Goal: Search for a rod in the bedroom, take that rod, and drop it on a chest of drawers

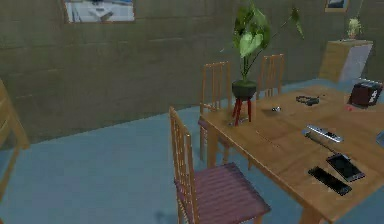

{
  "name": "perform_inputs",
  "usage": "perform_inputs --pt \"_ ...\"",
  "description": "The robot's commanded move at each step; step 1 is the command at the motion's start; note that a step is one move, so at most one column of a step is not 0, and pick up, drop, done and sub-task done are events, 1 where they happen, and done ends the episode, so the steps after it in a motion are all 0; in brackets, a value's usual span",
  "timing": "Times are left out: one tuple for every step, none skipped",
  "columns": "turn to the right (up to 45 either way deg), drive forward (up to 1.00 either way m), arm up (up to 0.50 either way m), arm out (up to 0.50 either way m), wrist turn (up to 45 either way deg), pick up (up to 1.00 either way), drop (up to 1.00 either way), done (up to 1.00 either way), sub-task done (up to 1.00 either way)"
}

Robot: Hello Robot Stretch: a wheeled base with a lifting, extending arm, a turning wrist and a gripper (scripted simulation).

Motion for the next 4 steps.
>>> perform_inputs --pt "-45.0 0.0 0.0 0.0 0.0 0.0 0.0 0.0 0.0" --pt "-27.0 0.0 0.0 0.0 0.0 0.0 0.0 0.0 0.0" --pt "0.0 0.05 0.0 0.0 0.0 0.0 0.0 0.0 0.0" --pt "45.0 0.0 0.0 0.0 0.0 0.0 0.0 0.0 0.0"
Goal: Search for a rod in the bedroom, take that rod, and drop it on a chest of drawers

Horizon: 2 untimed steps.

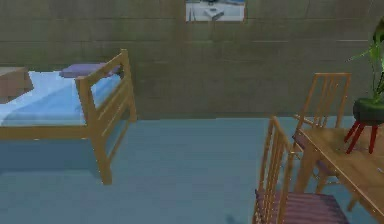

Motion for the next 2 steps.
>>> perform_inputs --pt "45.0 0.0 0.0 0.0 0.0 0.0 0.0 0.0 0.0" --pt "9.0 0.0 0.0 0.0 0.0 0.0 0.0 0.0 0.0"
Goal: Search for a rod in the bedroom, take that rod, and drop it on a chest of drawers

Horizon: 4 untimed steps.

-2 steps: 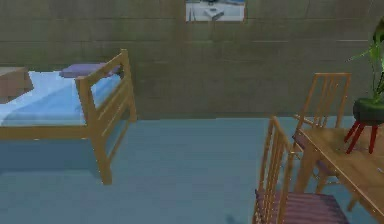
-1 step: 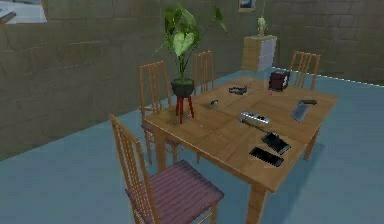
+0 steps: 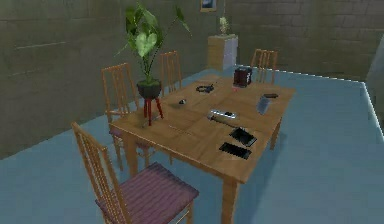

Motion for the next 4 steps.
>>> perform_inputs --pt "0.0 0.2 0.0 0.0 0.0 0.0 0.0 0.0 0.0" --pt "33.0 0.0 0.0 0.0 0.0 0.0 0.0 0.0 0.0" --pt "0.0 0.2 0.0 0.0 0.0 0.0 0.0 0.0 0.0" --pt "-45.0 0.0 0.0 0.0 0.0 0.0 0.0 0.0 0.0"
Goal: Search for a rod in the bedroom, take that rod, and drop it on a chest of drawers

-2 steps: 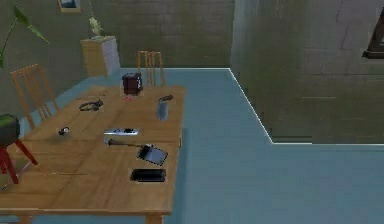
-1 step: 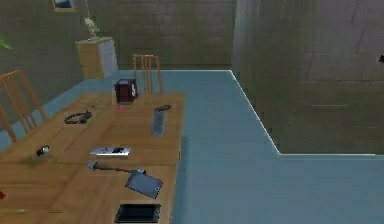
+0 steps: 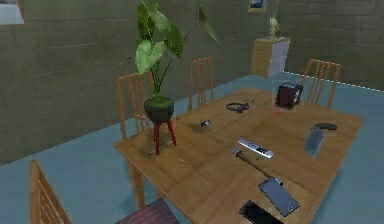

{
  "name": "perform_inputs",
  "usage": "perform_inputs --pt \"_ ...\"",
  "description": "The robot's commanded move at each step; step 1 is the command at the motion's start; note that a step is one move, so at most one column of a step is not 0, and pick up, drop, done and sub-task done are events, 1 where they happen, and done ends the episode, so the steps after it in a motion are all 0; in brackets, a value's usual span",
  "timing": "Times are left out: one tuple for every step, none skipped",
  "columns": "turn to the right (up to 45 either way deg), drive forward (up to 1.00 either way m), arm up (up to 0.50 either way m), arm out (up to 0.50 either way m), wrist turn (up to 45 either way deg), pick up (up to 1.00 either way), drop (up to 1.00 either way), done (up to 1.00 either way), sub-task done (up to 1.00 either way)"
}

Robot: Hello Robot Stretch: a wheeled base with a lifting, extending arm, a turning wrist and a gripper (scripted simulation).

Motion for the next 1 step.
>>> perform_inputs --pt "-45.0 0.0 0.0 0.0 0.0 0.0 0.0 0.0 0.0"
